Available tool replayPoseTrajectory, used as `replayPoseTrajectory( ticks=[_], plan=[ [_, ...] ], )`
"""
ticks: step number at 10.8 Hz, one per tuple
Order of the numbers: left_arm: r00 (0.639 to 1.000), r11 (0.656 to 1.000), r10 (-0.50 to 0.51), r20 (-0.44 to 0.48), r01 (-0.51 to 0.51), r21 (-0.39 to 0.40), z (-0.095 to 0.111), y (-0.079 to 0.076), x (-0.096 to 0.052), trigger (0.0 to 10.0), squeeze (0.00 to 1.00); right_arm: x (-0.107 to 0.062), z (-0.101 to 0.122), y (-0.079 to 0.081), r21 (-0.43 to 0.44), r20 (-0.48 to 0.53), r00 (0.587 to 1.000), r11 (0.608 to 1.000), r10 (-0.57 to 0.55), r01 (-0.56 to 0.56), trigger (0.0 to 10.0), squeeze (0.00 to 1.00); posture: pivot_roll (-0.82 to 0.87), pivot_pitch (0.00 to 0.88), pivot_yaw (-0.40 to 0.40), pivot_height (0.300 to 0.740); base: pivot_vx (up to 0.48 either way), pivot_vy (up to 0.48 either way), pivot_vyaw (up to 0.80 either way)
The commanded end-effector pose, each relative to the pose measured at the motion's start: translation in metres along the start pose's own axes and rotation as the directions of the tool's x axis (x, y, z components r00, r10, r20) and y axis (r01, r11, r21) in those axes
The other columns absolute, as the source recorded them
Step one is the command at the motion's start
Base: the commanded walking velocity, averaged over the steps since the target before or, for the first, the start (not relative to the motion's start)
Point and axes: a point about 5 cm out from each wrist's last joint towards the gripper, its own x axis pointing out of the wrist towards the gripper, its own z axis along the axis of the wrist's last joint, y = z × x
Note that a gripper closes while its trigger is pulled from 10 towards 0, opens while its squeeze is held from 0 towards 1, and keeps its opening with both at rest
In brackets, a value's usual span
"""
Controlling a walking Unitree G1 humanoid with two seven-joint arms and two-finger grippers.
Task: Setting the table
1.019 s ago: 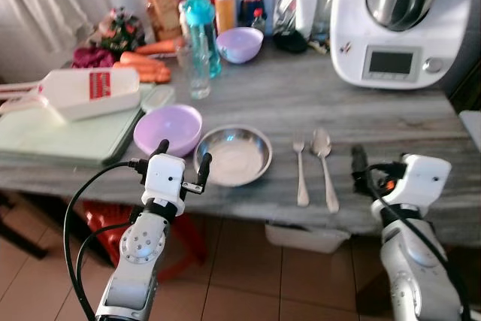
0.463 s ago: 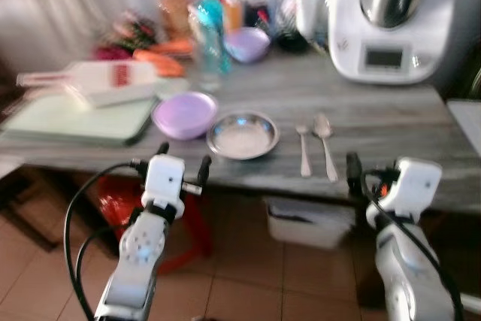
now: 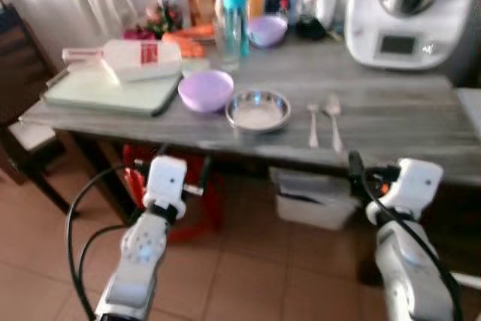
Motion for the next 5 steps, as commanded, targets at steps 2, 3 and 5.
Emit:
replayPoseTrajectory(
  ticks=[2, 3, 5],
  plan=[
    [1.0, 1.0, -0.024, 0.006, 0.024, -0.001, -0.0013, -0.0011, -0.0009, 10.0, 0.0, 0.0011, -0.0006, 0.0016, 0.006, -0.001, 1.0, 1.0, 0.005, -0.005, 10.0, 0.0, 0.02, 0.012, 0.079, 0.74, 0.0, 0.0, 0.0],
    [1.0, 1.0, -0.022, -0.004, 0.022, -0.015, -0.0026, -0.0011, -0.0008, 10.0, 0.0, 0.0011, -0.0008, 0.0018, 0.006, -0.001, 1.0, 1.0, 0.005, -0.005, 10.0, 0.0, 0.02, 0.011, 0.08, 0.74, 0.0, 0.0, 0.0],
    [1.0, 1.0, -0.03, 0.002, 0.03, -0.007, -0.002, -0.0013, -0.0002, 10.0, 0.0, 0.0016, -0.0009, 0.0021, 0.007, 0.001, 1.0, 1.0, 0.006, -0.006, 10.0, 0.0, 0.02, 0.008, 0.08, 0.74, 0.0, 0.0, 0.0]
  ],
)
